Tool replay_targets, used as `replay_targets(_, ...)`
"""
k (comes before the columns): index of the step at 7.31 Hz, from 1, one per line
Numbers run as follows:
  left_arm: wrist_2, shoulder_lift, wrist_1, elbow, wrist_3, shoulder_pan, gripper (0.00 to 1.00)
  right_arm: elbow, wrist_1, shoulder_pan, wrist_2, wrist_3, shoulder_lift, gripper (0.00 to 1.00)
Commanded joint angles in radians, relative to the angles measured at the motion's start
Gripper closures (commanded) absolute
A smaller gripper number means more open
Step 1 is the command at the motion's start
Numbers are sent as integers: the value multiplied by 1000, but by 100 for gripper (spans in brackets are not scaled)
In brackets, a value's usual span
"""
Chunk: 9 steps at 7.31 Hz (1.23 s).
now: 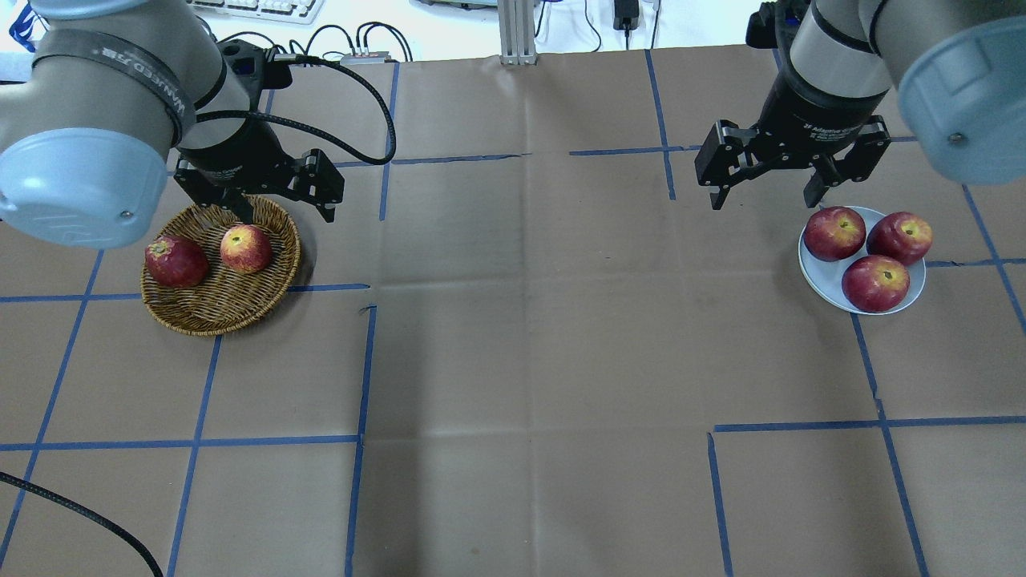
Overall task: Transfer apple from basket to plate
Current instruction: 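Lower the left gripper onto the yellow-red apple in the basket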
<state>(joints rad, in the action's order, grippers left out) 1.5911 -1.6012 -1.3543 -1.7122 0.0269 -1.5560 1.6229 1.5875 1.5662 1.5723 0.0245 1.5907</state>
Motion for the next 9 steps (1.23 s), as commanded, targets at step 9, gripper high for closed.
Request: replay_targets(9, -89, -319, 542, -142, 396, 329, 4, -1, 0, 0, 0, 2, 0, 0)
